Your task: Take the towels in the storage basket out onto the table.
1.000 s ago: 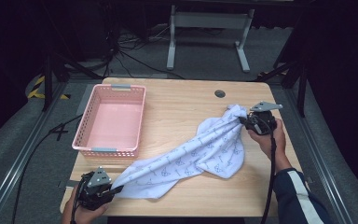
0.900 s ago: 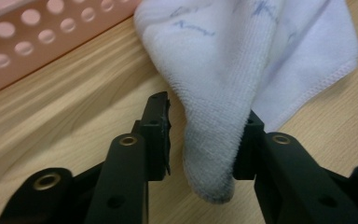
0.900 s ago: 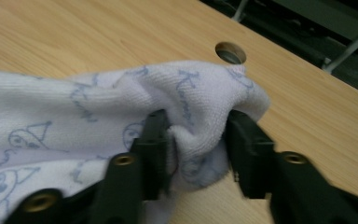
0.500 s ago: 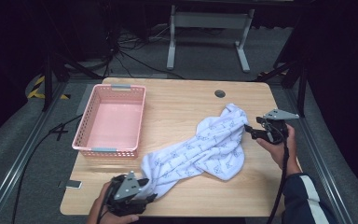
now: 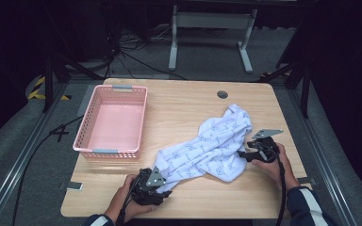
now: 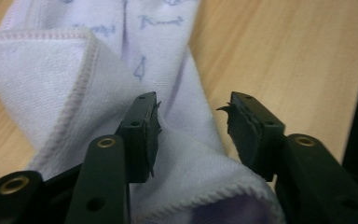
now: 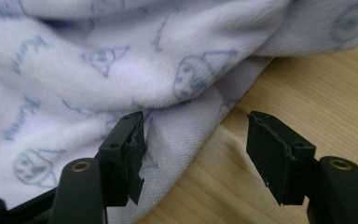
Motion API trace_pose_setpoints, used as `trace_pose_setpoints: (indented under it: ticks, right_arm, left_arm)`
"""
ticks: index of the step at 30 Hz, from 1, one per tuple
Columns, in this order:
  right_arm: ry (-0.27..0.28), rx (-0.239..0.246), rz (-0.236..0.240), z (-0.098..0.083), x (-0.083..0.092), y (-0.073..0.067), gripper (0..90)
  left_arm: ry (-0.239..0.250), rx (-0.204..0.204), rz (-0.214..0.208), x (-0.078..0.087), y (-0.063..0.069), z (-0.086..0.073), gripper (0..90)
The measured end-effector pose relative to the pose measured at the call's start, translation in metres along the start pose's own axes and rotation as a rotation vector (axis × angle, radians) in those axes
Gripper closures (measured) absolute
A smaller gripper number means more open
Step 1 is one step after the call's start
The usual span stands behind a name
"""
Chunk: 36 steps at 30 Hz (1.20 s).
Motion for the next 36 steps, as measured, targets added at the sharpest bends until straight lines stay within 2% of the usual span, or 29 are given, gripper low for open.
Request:
trace_pose_setpoints:
  ticks: [1,4,5,6,7,8,10,11,12,13,15,16,17,18,19,20,21,22,23,24,27,28,30,31,32,33,34,35,36]
  right_arm:
    - [-0.005,-0.010,0.006,-0.001,-0.002,-0.002,40.3]
    - [0.006,-0.006,0.011,-0.002,-0.004,-0.005,50.7]
    - [0.000,-0.005,0.020,-0.001,-0.002,-0.007,61.9]
    - [0.001,0.000,0.019,-0.001,-0.001,-0.007,69.1]
    - [-0.001,0.006,0.001,-0.001,-0.001,-0.005,76.4]
    - [-0.007,0.010,-0.022,-0.001,0.001,-0.001,79.4]
    - [0.002,0.006,-0.083,-0.001,0.007,0.010,81.3]
    - [0.023,-0.018,-0.091,0.001,0.012,0.015,81.7]
    - [0.046,-0.039,-0.102,0.003,0.017,0.021,81.8]
    - [0.063,-0.048,-0.125,0.006,0.024,0.026,81.9]
    - [0.121,-0.073,-0.145,0.014,0.040,0.034,81.9]
    - [0.121,-0.073,-0.145,0.014,0.040,0.034,81.9]
    - [0.154,-0.085,-0.150,0.019,0.049,0.036,81.9]
    - [0.189,-0.084,-0.174,0.025,0.060,0.038,82.1]
    - [0.216,-0.080,-0.183,0.029,0.069,0.038,82.1]
    - [0.256,-0.089,-0.177,0.036,0.081,0.035,82.1]
    - [0.266,-0.080,-0.183,0.038,0.086,0.034,82.1]
    - [0.283,-0.072,-0.193,0.041,0.093,0.032,82.0]
    - [0.306,-0.062,-0.189,0.043,0.101,0.029,82.0]
    - [0.316,-0.064,-0.188,0.044,0.104,0.027,82.0]
    - [0.294,-0.069,-0.205,0.037,0.113,0.024,81.8]
    - [0.277,-0.085,-0.209,0.033,0.113,0.025,81.8]
    - [0.200,-0.109,-0.212,0.015,0.110,0.029,81.1]
    - [0.166,-0.121,-0.202,0.009,0.108,0.029,79.7]
    - [0.166,-0.121,-0.202,0.009,0.108,0.029,79.7]
    - [0.095,-0.134,-0.166,-0.002,0.102,0.029,75.9]
    - [0.063,-0.132,-0.161,-0.008,0.099,0.029,73.1]
    - [0.036,-0.132,-0.196,-0.013,0.098,0.031,65.5]
    - [0.019,-0.126,-0.165,-0.015,0.097,0.031,59.5]
  left_arm:
    - [-0.019,-0.005,0.002,0.002,-0.003,-0.001,56.7]
    - [-0.016,-0.006,0.023,0.002,-0.009,-0.004,67.9]
    - [-0.028,-0.011,0.028,0.004,-0.011,-0.005,74.4]
    - [-0.035,-0.014,0.042,0.005,-0.013,-0.005,78.0]
    - [-0.023,-0.021,0.051,0.007,-0.015,-0.005,81.5]
    - [-0.009,-0.012,0.052,0.008,-0.016,-0.004,83.7]
    - [0.032,0.014,0.055,0.017,-0.022,-0.001,84.7]
    - [0.064,0.040,0.048,0.022,-0.024,0.001,84.9]
    - [0.064,0.040,0.048,0.022,-0.024,0.001,85.1]
    - [0.125,0.069,0.040,0.036,-0.029,0.007,85.2]
    - [0.214,0.093,0.011,0.050,-0.028,0.017,85.2]
    - [0.214,0.093,0.011,0.050,-0.028,0.017,85.2]
    - [0.242,0.091,0.014,0.061,-0.027,0.022,85.2]
    - [0.275,0.089,0.010,0.068,-0.025,0.026,85.2]
    - [0.310,0.083,-0.008,0.078,-0.021,0.032,85.2]
    - [0.316,0.073,-0.014,0.083,-0.019,0.034,85.3]
    - [0.322,0.068,-0.014,0.087,-0.015,0.035,85.3]
    - [0.329,0.045,-0.020,0.091,-0.010,0.037,85.3]
    - [0.330,0.043,-0.020,0.093,-0.008,0.037,85.3]
    - [0.314,0.037,-0.015,0.096,-0.006,0.034,85.3]
    - [0.269,0.044,-0.020,0.097,-0.005,0.018,85.2]
    - [0.247,0.068,-0.034,0.096,-0.005,0.009,85.1]
    - [0.203,0.099,-0.062,0.093,-0.003,-0.006,84.8]
    - [0.180,0.095,-0.064,0.091,-0.003,-0.013,84.3]
    - [0.180,0.095,-0.064,0.091,-0.003,-0.013,82.9]
    - [0.161,0.103,-0.069,0.090,-0.002,-0.018,82.9]
    - [0.139,0.106,-0.067,0.091,-0.003,-0.022,80.5]
    - [0.142,0.121,-0.060,0.092,-0.004,-0.022,74.4]
    - [0.148,0.130,-0.052,0.095,-0.007,-0.021,64.3]
Point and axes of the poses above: each handheld gripper's, and its own axes: x roughly backward along the jaws, z roughly out of its top, y roughly to its right, the point moved 8 cm from there along -x, roughly forward along the jaws, and after that the axes turned 8 degrees about y, right-handed, at the moved point
